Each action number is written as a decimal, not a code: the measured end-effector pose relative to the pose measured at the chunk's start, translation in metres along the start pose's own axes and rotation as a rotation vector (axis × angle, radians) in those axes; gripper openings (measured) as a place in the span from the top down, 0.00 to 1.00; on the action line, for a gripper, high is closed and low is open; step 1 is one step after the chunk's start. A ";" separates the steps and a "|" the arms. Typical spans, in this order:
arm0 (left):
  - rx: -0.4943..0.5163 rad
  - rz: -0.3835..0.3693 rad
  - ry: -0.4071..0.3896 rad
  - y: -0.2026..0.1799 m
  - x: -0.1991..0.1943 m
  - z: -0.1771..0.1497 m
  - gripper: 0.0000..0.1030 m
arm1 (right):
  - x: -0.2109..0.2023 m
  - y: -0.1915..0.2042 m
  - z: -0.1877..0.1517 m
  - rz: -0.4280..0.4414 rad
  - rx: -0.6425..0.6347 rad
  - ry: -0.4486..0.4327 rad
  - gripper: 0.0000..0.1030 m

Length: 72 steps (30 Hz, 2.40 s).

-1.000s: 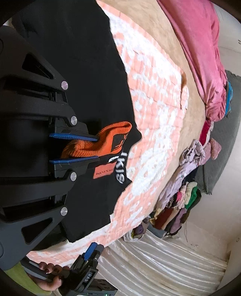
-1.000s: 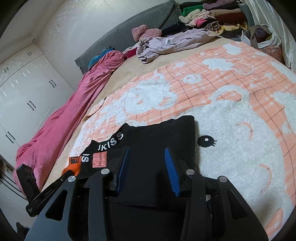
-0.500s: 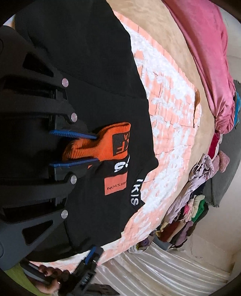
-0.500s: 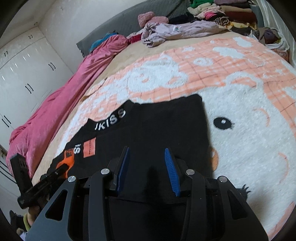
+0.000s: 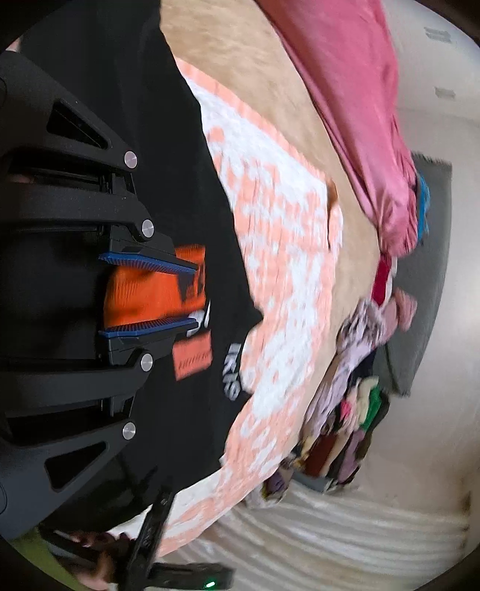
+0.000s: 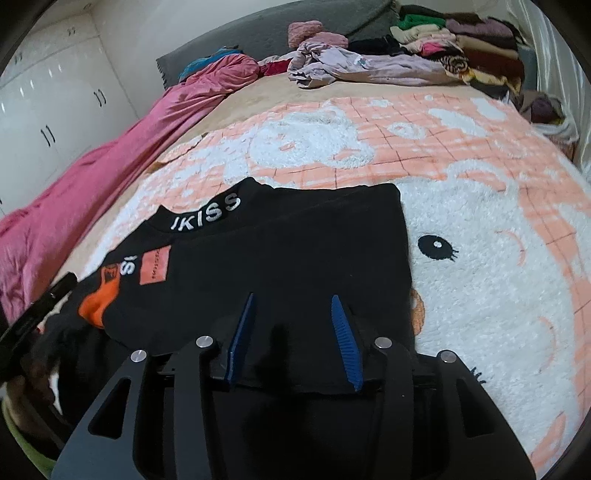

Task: Fold small clothes
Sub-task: 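Grasp the orange cuff with the left tool and adjust it on the body, then release the cuff and move the left tool toward the other sleeve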

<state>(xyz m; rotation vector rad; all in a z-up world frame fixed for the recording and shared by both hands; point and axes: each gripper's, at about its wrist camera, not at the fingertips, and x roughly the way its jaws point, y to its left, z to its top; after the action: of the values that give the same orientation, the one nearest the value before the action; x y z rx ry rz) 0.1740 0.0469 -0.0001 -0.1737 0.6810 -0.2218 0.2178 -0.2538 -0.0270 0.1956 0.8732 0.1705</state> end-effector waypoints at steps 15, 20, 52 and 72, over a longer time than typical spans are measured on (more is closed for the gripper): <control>0.055 0.000 0.199 -0.008 0.041 -0.022 0.58 | 0.017 0.000 -0.013 -0.062 -0.055 0.064 0.52; 0.020 0.015 0.182 -0.002 0.036 -0.019 0.48 | 0.011 0.003 -0.013 -0.052 -0.056 0.053 0.45; -0.022 0.137 0.084 0.026 -0.023 -0.024 0.09 | -0.040 0.031 -0.015 -0.005 -0.094 -0.067 0.22; -0.103 0.259 0.032 0.075 -0.083 -0.024 0.09 | -0.037 0.130 -0.019 0.153 -0.268 -0.052 0.22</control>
<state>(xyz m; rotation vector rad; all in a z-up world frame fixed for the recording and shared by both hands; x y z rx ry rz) 0.1070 0.1387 0.0142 -0.1789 0.7401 0.0589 0.1709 -0.1342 0.0203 0.0158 0.7754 0.4210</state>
